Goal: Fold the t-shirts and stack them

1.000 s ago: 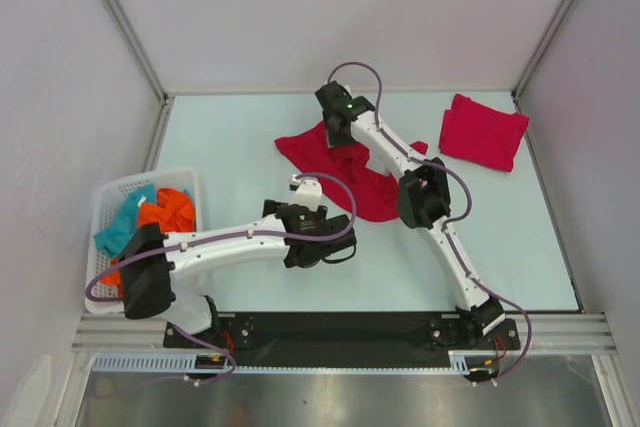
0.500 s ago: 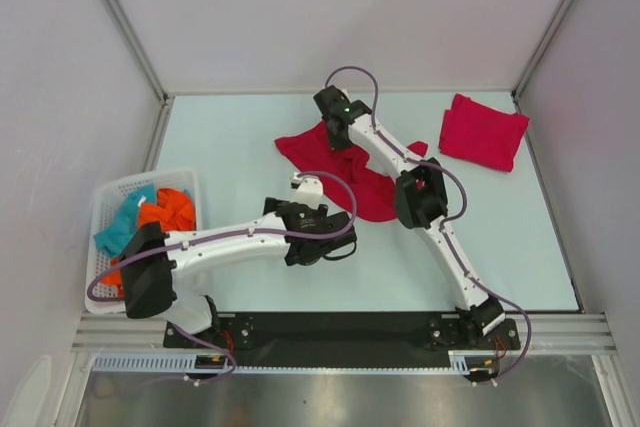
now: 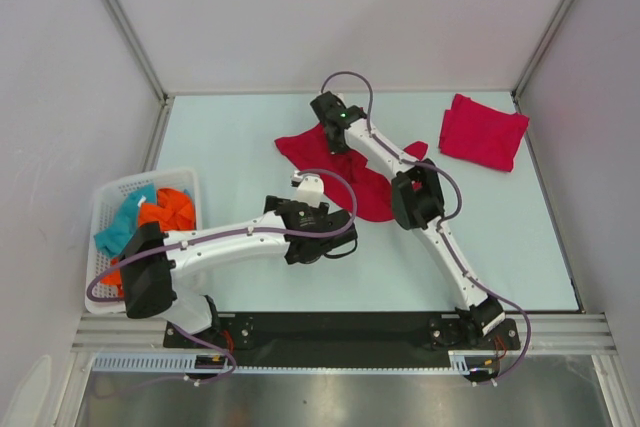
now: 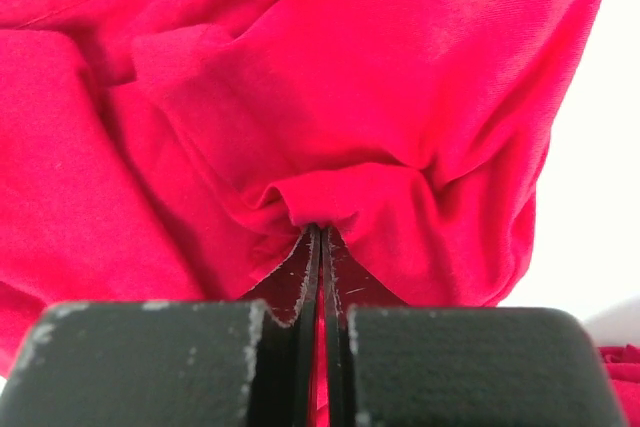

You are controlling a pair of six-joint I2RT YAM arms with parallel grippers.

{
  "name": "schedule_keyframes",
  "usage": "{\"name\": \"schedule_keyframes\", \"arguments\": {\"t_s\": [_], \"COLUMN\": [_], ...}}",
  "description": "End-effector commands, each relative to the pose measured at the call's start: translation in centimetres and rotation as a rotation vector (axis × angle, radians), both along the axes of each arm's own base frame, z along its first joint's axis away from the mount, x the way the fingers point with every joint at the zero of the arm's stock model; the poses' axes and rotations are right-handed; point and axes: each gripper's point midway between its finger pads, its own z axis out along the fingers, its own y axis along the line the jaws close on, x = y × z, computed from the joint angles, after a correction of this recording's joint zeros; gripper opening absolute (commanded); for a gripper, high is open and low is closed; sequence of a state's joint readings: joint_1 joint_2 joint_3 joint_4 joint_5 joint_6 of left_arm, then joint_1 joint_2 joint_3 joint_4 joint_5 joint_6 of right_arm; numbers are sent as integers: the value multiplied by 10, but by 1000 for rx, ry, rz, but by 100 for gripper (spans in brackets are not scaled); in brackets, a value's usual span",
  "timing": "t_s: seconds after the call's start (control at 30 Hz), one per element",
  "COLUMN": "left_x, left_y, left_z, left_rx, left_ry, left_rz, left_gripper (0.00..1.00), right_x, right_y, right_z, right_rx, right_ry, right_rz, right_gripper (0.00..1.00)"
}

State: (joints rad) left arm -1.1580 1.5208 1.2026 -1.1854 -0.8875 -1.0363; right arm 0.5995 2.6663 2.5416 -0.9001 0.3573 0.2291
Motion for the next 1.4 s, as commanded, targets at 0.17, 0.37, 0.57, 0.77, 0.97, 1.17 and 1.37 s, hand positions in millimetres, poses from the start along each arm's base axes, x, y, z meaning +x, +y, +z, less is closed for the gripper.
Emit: {"name": "schedule_keyframes", "arguments": {"t_s": [0.17,0.37,0.57,0.77,0.97,1.17,1.37], "left_x": [5,1,-1,-1,-2,-3,-3], "left_y": [0,7,11,13,16,19,19], "left_z": [10,10,10,11,10,11,12], "left_rx": [-43,-64,-73,-76,-80,-79,-81], "left_ry": [-42,-50,-55,-58,-62,-64,-65], "left_rz": [8,15,19,20,24,23,20], "left_gripper": [93,92,92,92,92,92,92], "right_x": [-6,-16,-34,-57,-69,-52,-15], "right_y": [25,37,57,83,94,70,21], "right_z": [97,132,136,128,110,86,96], "right_rx": [25,44,76,85,102,77,73], "right_ry": [-189,-244,-224,-195,-134,-99,-136], "right_rz": [34,48,82,142,172,91,-14], "right_gripper": [0,0,0,0,0,37,46]}}
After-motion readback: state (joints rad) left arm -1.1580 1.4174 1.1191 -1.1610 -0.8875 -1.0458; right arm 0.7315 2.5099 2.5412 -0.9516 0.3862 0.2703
